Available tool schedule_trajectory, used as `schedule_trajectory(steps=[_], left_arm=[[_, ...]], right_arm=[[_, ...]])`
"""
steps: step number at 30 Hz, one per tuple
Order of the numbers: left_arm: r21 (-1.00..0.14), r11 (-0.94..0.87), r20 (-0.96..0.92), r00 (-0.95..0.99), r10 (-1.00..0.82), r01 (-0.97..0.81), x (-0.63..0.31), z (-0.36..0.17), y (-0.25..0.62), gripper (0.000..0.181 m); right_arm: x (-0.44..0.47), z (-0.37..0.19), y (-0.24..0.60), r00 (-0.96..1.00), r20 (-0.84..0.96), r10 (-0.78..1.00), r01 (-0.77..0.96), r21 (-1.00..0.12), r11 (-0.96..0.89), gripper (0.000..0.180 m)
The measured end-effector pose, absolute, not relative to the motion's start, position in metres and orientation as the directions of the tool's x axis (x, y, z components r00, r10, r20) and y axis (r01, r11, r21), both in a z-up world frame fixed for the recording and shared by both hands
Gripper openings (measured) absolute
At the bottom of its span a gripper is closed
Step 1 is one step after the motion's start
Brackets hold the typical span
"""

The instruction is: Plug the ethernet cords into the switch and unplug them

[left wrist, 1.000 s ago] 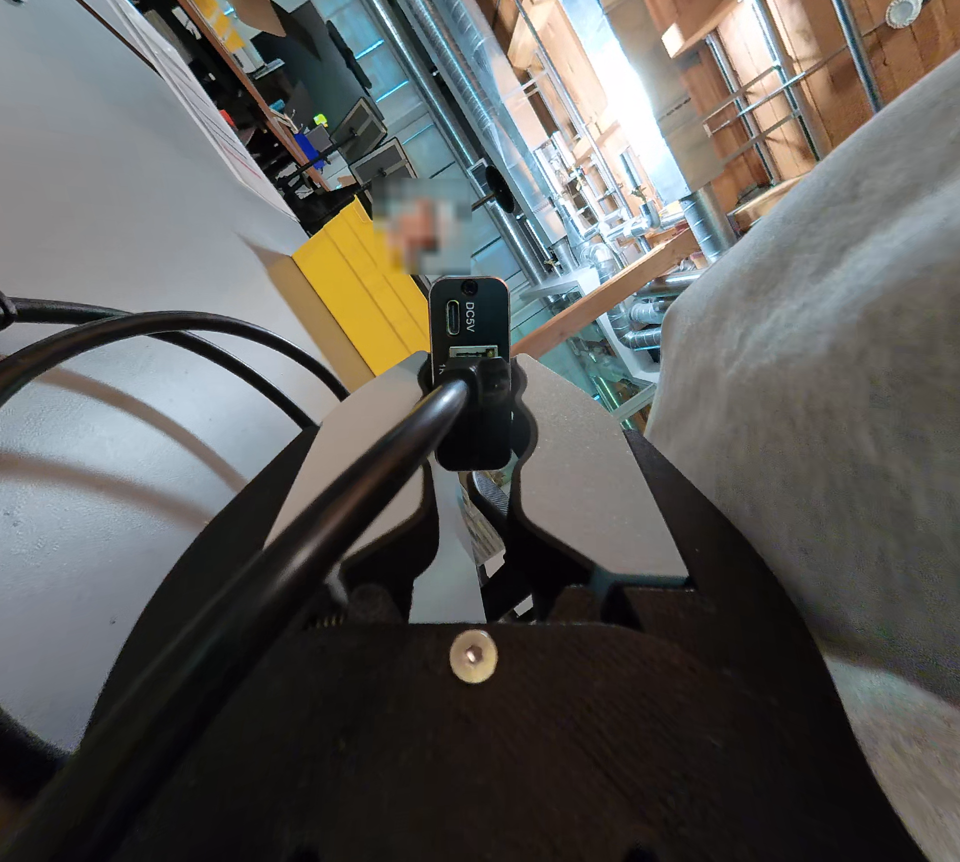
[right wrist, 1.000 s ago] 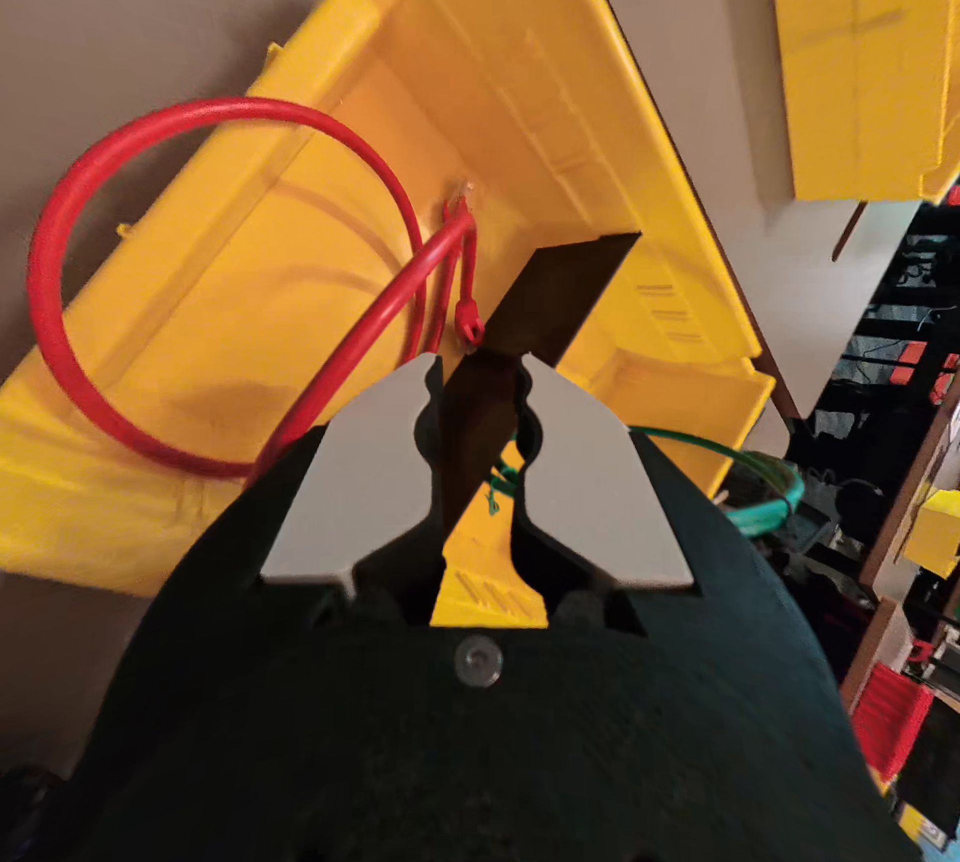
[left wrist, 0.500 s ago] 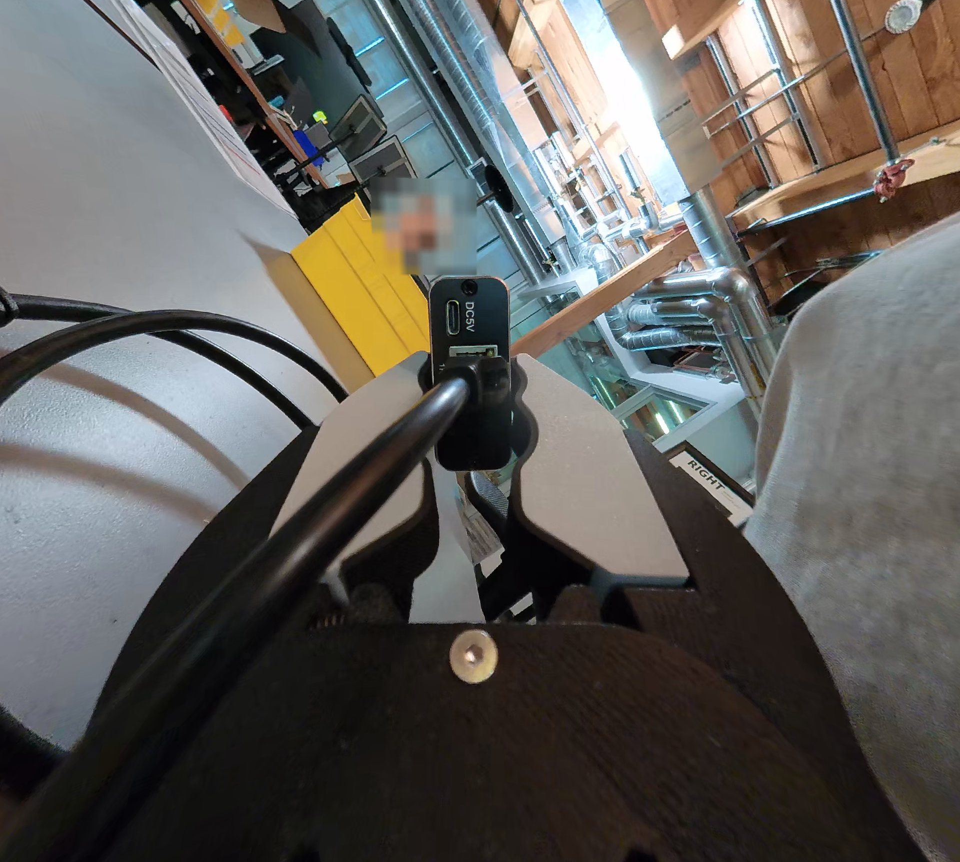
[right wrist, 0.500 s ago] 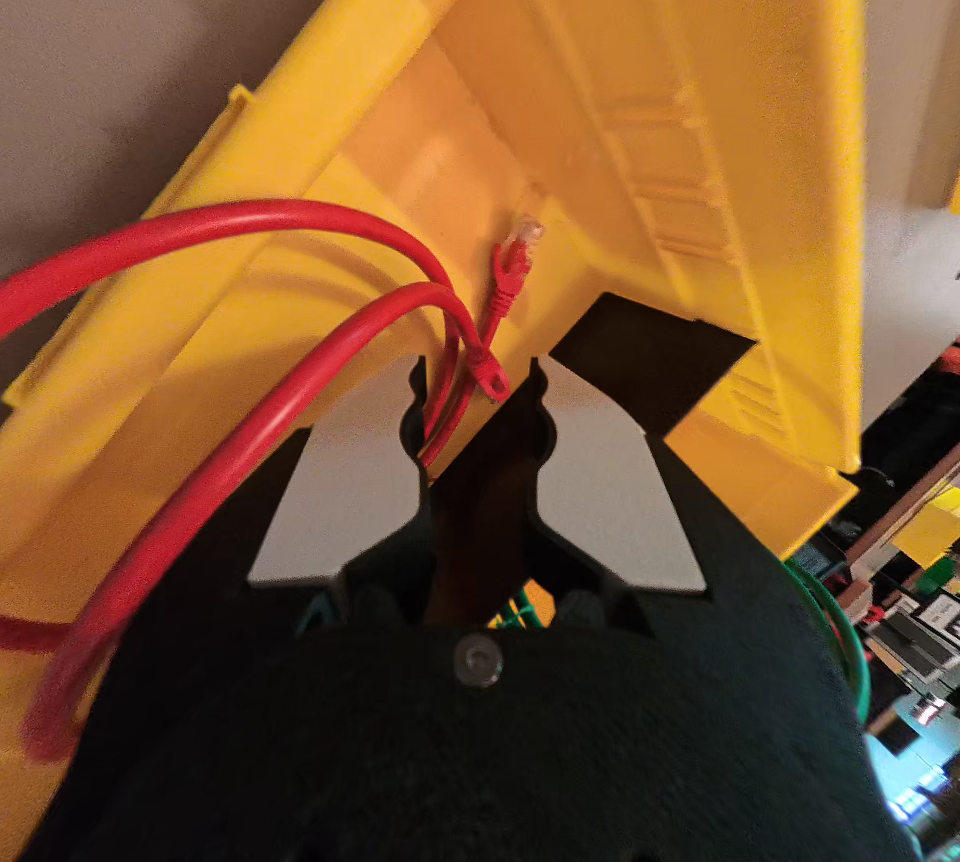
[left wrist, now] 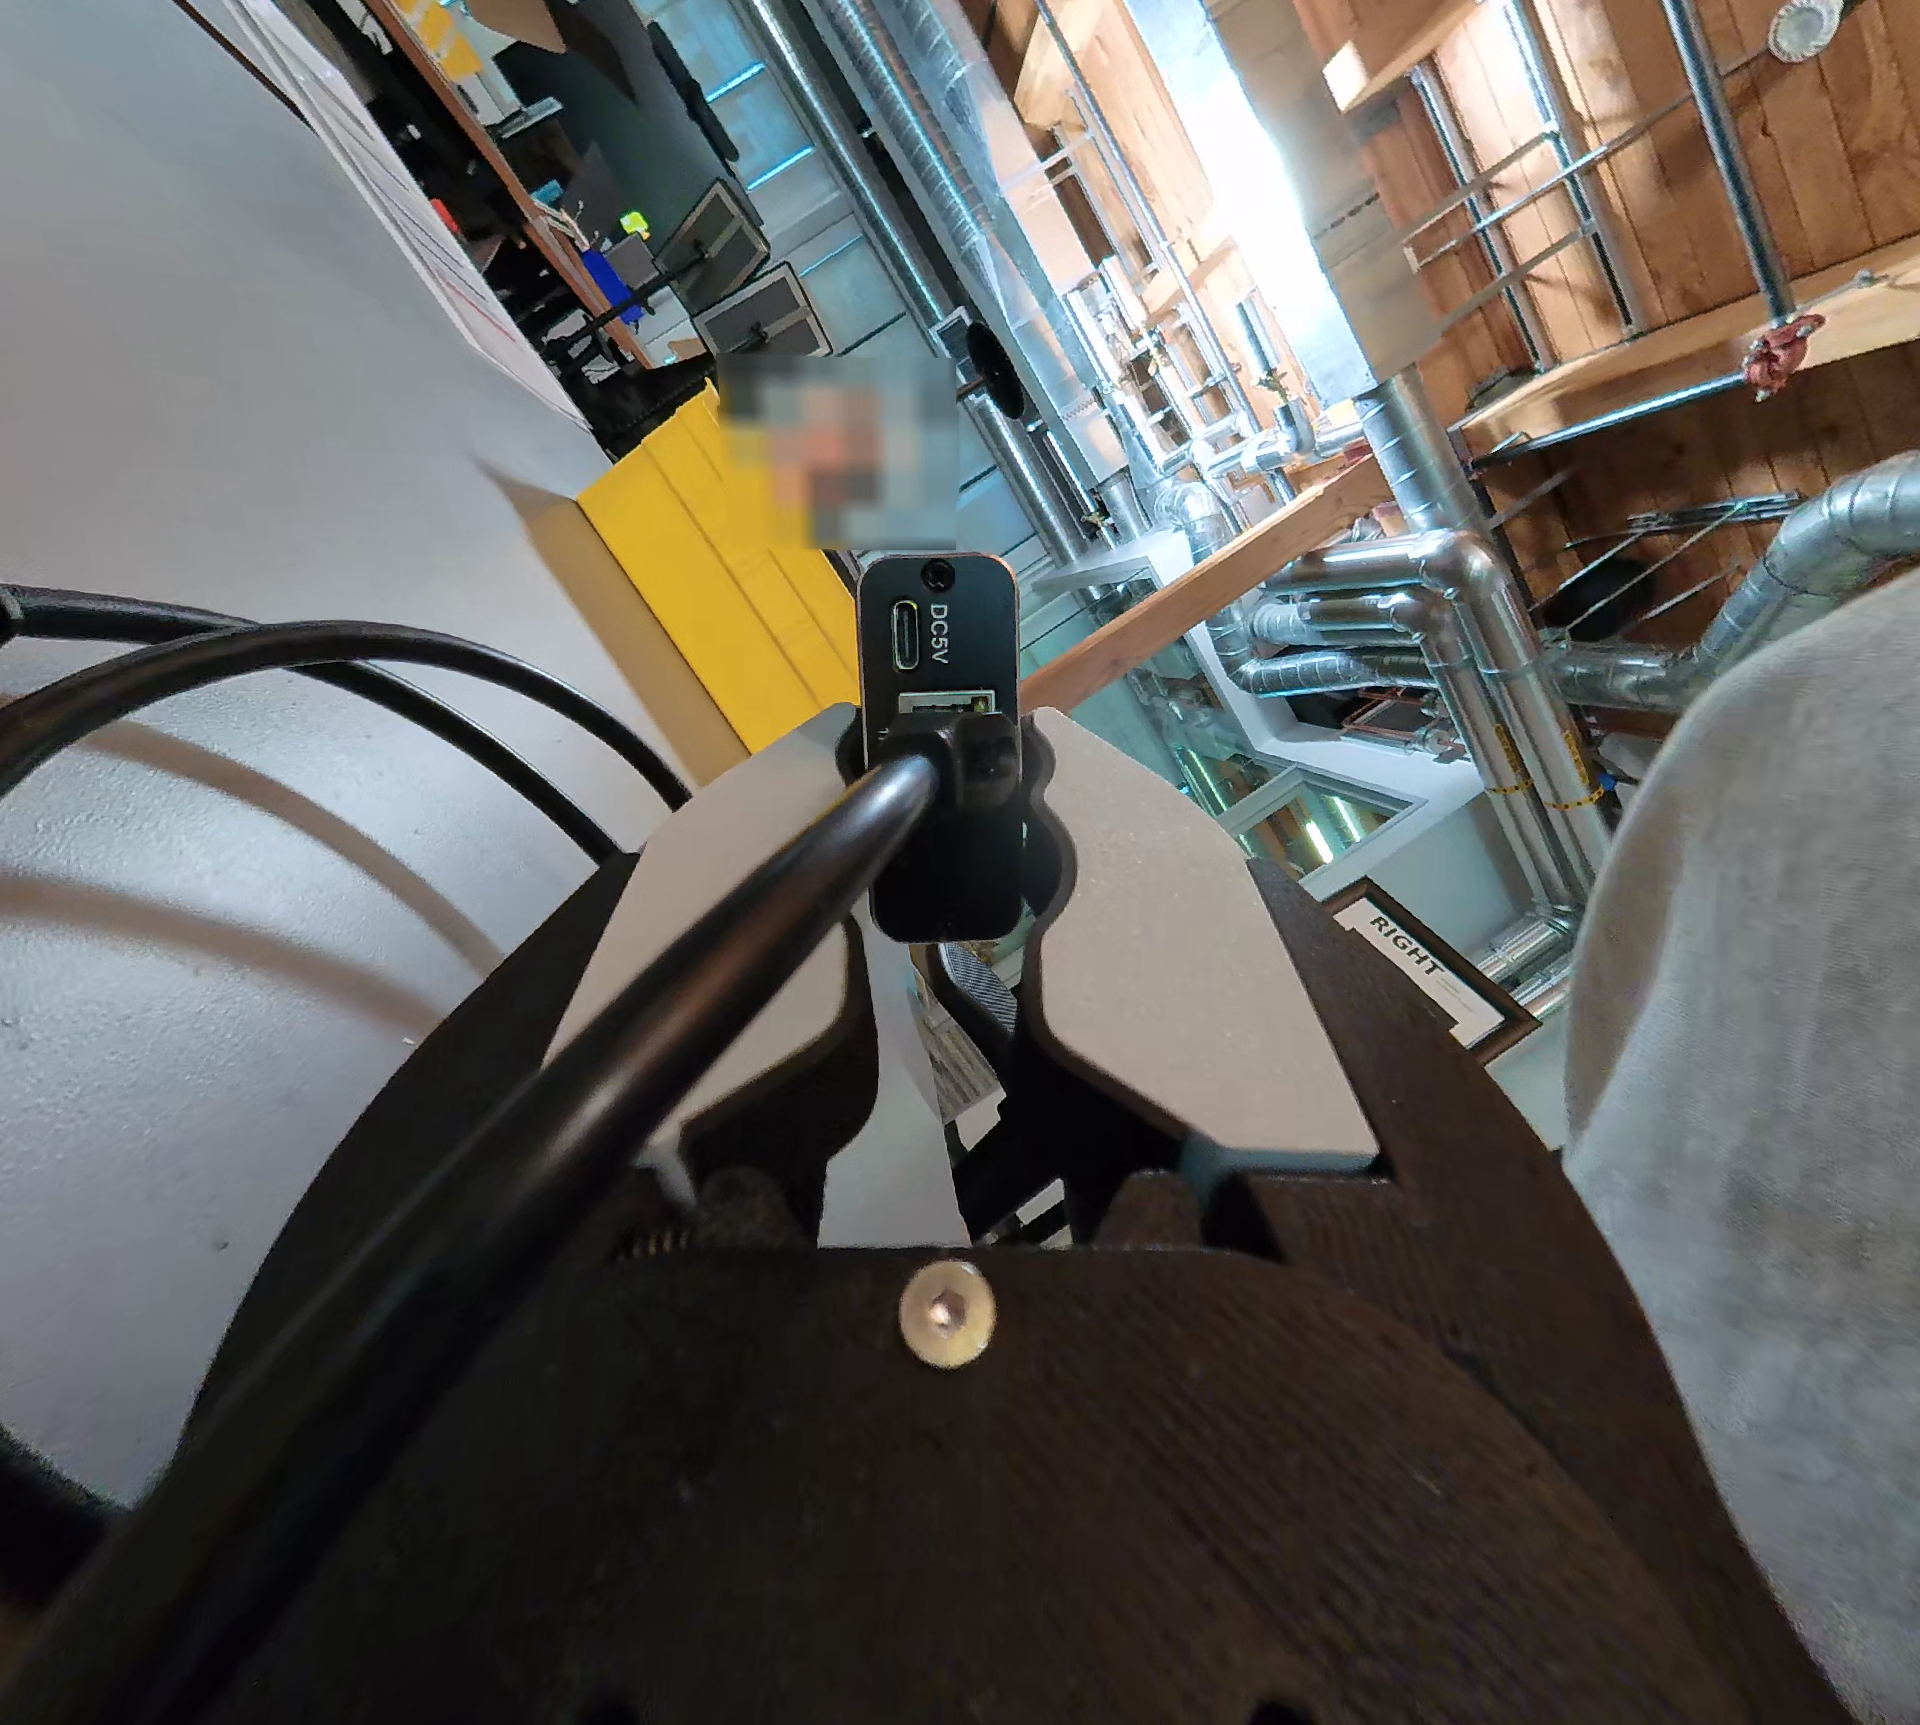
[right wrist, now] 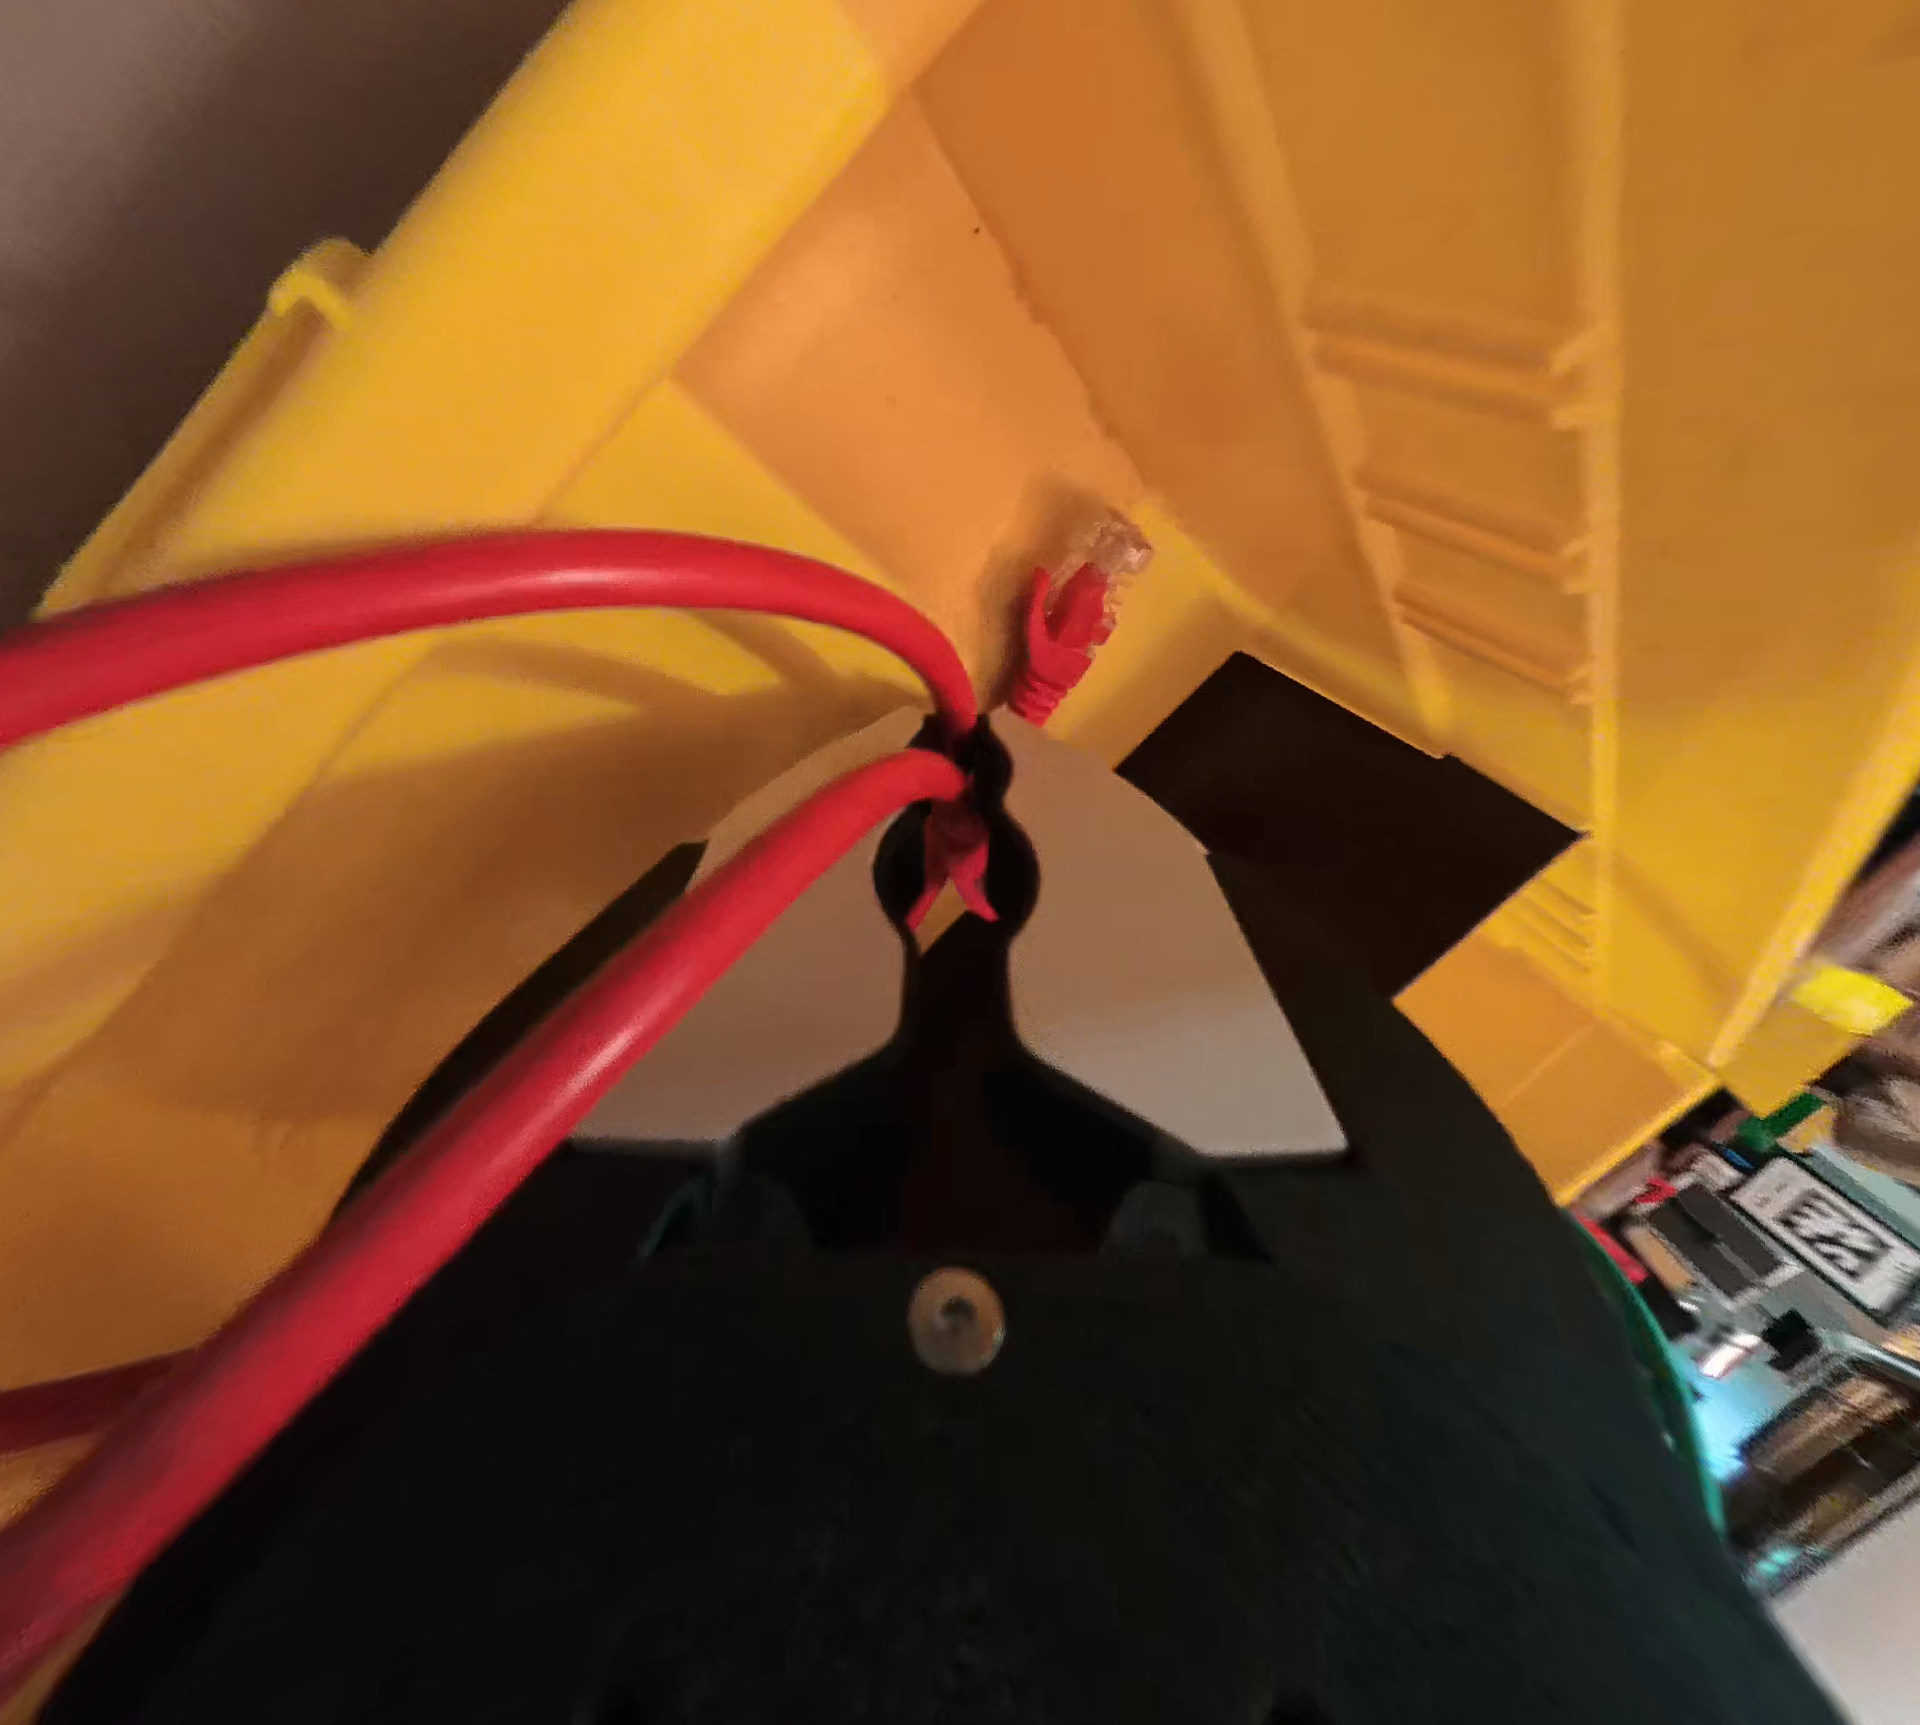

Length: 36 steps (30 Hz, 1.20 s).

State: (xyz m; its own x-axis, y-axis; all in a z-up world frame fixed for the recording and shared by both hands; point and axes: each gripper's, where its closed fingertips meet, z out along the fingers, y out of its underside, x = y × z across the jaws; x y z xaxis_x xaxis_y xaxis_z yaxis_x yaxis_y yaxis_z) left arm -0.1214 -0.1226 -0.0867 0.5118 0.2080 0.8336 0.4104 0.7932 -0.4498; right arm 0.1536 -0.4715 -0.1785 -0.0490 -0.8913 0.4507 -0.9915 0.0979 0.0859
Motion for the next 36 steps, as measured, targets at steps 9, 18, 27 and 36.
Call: schedule_trajectory(steps=[9, 18, 27, 36], left_arm=[[-0.438, 0.798, 0.837, 0.512, 0.193, 0.415, -0.121, -0.087, -0.123, 0.024], [-0.424, 0.809, 0.840, 0.511, 0.182, 0.408, -0.121, -0.086, -0.126, 0.024], [-0.437, 0.819, 0.838, 0.500, 0.220, 0.372, -0.122, -0.087, -0.133, 0.024], [-0.476, 0.814, 0.834, 0.464, 0.299, 0.332, -0.123, -0.090, -0.144, 0.024]], right_arm=[[0.163, -0.066, -0.440, -0.177, 0.580, -0.795, -0.960, -0.281, 0.009, 0.005], [0.101, 0.061, -0.309, -0.320, 0.393, -0.862, -0.704, -0.708, -0.062, 0.005], [-0.045, 0.029, -0.163, -0.541, 0.223, -0.811, -0.643, -0.731, 0.228, 0.005], [-0.125, -0.079, -0.062, -0.723, 0.189, -0.665, -0.607, -0.634, 0.479, 0.005]])
